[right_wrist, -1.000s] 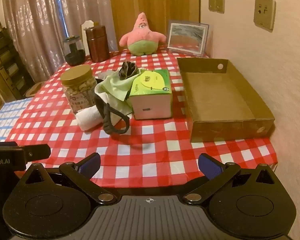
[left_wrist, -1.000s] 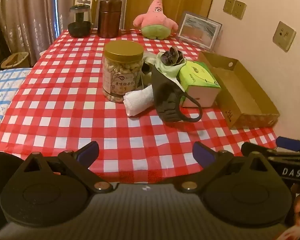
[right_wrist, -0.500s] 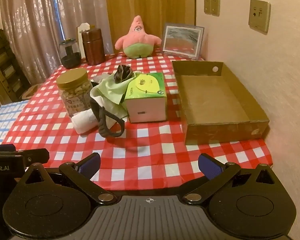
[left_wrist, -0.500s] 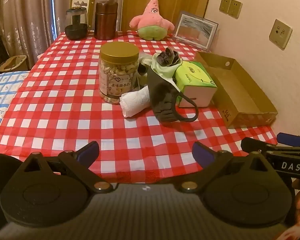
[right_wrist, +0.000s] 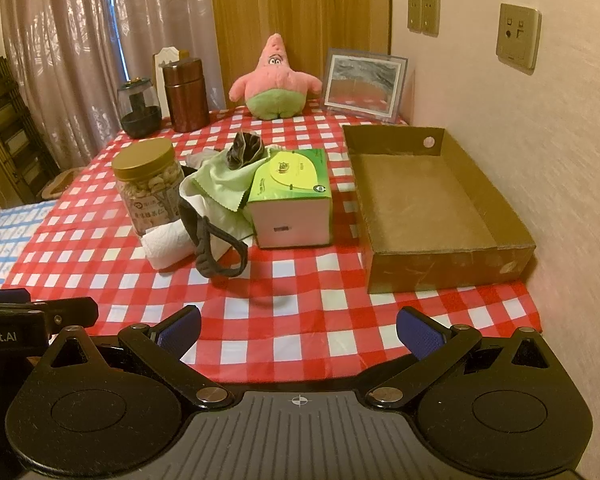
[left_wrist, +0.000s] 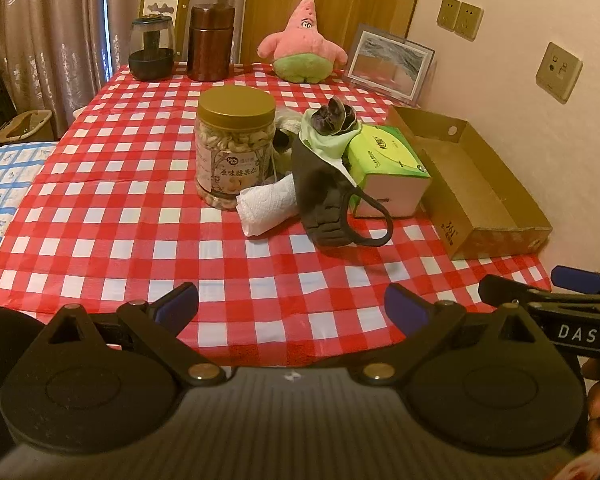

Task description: Organize soft objects

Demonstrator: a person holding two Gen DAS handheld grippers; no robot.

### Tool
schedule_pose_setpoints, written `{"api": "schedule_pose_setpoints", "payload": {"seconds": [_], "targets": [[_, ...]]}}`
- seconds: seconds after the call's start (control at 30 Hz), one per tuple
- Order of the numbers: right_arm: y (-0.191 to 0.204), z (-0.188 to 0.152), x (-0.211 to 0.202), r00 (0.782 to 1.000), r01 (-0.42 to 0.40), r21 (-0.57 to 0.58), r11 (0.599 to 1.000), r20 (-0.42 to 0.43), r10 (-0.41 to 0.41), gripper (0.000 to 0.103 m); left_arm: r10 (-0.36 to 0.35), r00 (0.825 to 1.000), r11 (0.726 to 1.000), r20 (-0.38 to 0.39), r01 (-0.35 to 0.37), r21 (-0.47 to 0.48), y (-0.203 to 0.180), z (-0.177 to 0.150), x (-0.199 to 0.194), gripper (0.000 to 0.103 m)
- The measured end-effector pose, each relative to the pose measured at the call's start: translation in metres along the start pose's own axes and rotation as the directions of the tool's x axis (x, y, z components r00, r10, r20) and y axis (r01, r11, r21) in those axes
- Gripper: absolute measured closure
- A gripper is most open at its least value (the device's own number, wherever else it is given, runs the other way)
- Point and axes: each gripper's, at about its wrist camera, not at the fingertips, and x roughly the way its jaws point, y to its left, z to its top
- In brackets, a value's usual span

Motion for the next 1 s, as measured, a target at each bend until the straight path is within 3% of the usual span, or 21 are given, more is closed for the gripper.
{"api": "schedule_pose_setpoints", "payload": {"seconds": [1.0], "targets": [[0.0001, 0.0018, -0.0013, 1.0, 0.002, -0.002, 1.0, 0.003, -0.002, 0.0, 0.0, 1.0, 1.0, 0.009, 0.0, -0.003, -0.0033, 0.0015, -0.0018, 0.004]]}}
